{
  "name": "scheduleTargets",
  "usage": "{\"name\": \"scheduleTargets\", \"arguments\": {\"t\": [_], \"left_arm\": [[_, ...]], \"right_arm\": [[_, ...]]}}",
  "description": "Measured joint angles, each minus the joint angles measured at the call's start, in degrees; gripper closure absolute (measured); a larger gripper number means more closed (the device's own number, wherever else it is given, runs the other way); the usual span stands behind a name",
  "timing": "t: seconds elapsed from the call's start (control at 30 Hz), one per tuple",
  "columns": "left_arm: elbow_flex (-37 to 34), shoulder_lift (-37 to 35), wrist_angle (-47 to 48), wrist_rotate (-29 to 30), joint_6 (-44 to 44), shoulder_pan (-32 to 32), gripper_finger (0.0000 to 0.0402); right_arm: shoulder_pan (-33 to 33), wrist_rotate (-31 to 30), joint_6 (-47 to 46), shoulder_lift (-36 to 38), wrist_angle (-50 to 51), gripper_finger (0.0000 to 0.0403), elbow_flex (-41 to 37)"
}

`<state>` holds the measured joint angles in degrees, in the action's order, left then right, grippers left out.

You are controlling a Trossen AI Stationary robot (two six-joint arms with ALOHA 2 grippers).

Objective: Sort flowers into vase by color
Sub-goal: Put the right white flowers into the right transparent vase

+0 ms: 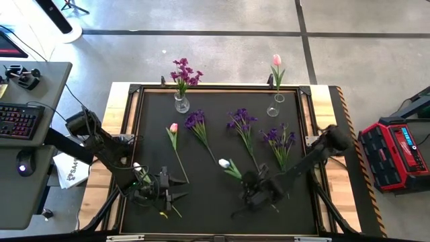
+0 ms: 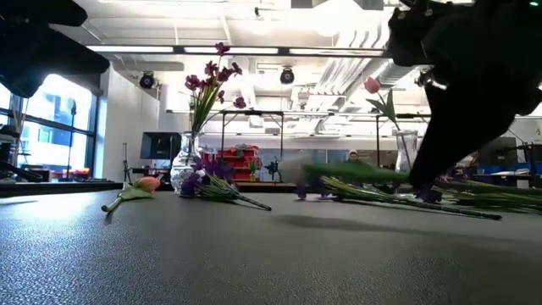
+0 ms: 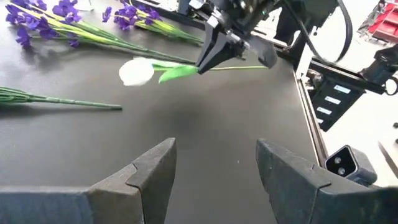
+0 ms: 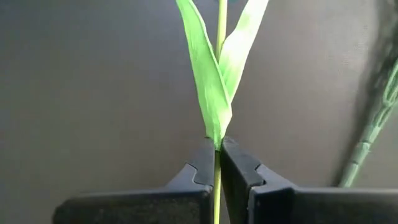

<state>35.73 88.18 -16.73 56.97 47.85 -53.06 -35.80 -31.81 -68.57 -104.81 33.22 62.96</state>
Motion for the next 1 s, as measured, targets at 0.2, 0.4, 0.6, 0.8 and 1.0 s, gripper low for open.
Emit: {"name": "scheduleTargets", "arguments": {"t": [0.2,0.4,0.6,0.8,1.0], "left_arm": [[0.0,0.0,-0.9,1.26,-0.04,0.07,0.0193],[0.0,0.0,-1.23,1.61,-0.06,0.17,0.0193],[0.0,0.0,-1.2,1.81,-0.06,0.15,0.0193],[0.0,-0.02,-1.2,1.81,-0.06,0.15,0.0193],[0.0,-0.02,-1.18,1.79,-0.08,0.15,0.0193]], "right_arm": [[-0.15,-2.7,1.09,2.38,-14.18,0.0403,-6.37],[0.72,-2.64,1.79,1.59,-15.72,0.0403,-6.89],[1.89,-2.68,1.99,1.59,-15.12,0.0403,-6.87],[2.81,-2.67,1.99,1.59,-14.09,0.0394,-6.84],[2.63,-5.93,3.93,1.59,-13.74,0.0315,-6.84]]}}
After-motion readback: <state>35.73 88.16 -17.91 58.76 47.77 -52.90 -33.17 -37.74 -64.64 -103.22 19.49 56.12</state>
